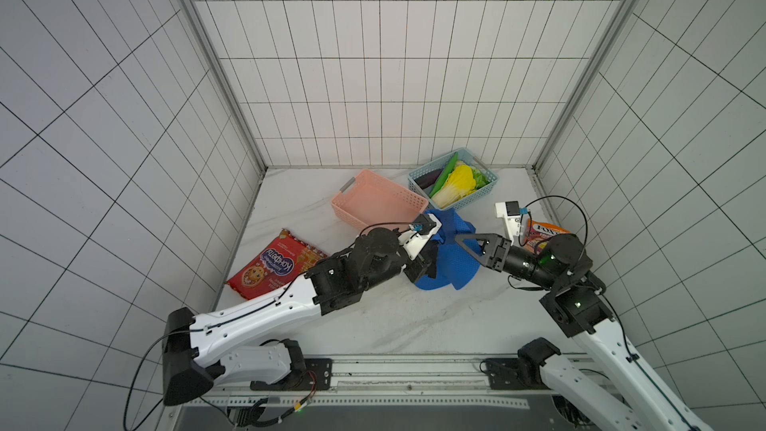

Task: Turn the baseball cap inside out
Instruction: Turn over the baseball cap.

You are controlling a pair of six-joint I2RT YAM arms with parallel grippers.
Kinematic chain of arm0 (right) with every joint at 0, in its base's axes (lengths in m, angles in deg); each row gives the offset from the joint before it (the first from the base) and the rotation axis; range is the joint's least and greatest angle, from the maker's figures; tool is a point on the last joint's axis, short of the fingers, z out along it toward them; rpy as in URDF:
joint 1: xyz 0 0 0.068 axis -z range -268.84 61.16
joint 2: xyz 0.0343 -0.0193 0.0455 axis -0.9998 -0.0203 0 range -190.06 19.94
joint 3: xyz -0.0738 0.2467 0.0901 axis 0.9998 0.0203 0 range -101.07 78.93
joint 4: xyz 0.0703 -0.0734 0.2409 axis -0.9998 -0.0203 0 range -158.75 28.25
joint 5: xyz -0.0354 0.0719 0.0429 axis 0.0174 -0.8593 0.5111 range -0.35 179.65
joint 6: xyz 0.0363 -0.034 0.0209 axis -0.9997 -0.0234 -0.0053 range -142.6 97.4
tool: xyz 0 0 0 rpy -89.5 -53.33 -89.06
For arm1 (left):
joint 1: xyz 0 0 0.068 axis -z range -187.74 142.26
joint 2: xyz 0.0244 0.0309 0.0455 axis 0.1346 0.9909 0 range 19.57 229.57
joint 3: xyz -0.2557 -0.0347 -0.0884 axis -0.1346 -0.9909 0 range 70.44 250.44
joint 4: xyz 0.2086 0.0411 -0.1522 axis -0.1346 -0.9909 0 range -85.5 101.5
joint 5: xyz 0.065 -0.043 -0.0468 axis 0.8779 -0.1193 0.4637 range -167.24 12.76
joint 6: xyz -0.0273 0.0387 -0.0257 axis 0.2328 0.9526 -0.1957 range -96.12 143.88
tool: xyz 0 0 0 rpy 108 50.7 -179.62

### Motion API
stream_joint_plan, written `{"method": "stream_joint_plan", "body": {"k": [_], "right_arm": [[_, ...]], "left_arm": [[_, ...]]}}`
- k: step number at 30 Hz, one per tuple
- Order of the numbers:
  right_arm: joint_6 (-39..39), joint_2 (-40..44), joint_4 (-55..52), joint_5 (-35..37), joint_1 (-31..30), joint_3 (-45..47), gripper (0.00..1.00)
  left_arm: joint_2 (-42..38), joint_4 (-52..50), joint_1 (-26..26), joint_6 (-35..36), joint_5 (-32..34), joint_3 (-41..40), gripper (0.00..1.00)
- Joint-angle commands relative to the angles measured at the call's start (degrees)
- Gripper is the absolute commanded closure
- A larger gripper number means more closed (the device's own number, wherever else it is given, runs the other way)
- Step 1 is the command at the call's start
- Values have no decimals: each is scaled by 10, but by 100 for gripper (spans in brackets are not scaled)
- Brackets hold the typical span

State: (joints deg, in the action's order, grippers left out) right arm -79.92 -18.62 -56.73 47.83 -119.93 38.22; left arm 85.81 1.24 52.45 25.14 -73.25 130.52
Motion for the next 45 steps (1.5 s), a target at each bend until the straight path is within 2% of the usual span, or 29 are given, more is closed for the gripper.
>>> {"method": "stream_joint_plan", "body": {"k": [1, 6, 11, 14, 17, 21, 22, 24, 28, 30, 33, 38, 45], "right_arm": [[-2, 2, 30, -15, 4, 5, 33], [2, -10, 33, -24, 4, 9, 46], [2, -25, 41, -31, 4, 15, 61], [8, -27, 39, -28, 4, 19, 78], [20, -23, 24, -14, 5, 20, 99], [65, -2, -41, 34, 4, 12, 100], [75, 5, -68, 52, 4, 7, 100], [126, 14, -131, 95, 1, -8, 100], [206, 19, -228, 188, -27, -35, 100], [235, 16, -255, 240, -51, -44, 100], [267, 3, -281, 303, -86, -57, 100], [320, -36, -314, 412, -166, -80, 100], [382, -96, -356, 596, -297, -130, 100]], "left_arm": [[-32, 35, -22, -60, -77, -19, 100], [-57, 76, -68, -119, -174, -42, 100], [-65, 94, -80, -147, -217, -47, 100], [-67, 95, -82, -155, -226, -47, 100], [-76, 92, -87, -159, -220, -55, 100], [-98, 74, -95, -162, -165, -88, 100], [-104, 71, -95, -160, -138, -99, 97], [-111, 73, -95, -154, -94, -128, 75], [-114, 60, -95, -132, -85, -151, 44], [-110, 55, -94, -115, -97, -148, 35], [-99, 56, -79, -93, -81, -136, 28], [-57, 61, -12, -34, 3, -100, 22], [32, 76, 44, -41, 130, -57, 15]]}}
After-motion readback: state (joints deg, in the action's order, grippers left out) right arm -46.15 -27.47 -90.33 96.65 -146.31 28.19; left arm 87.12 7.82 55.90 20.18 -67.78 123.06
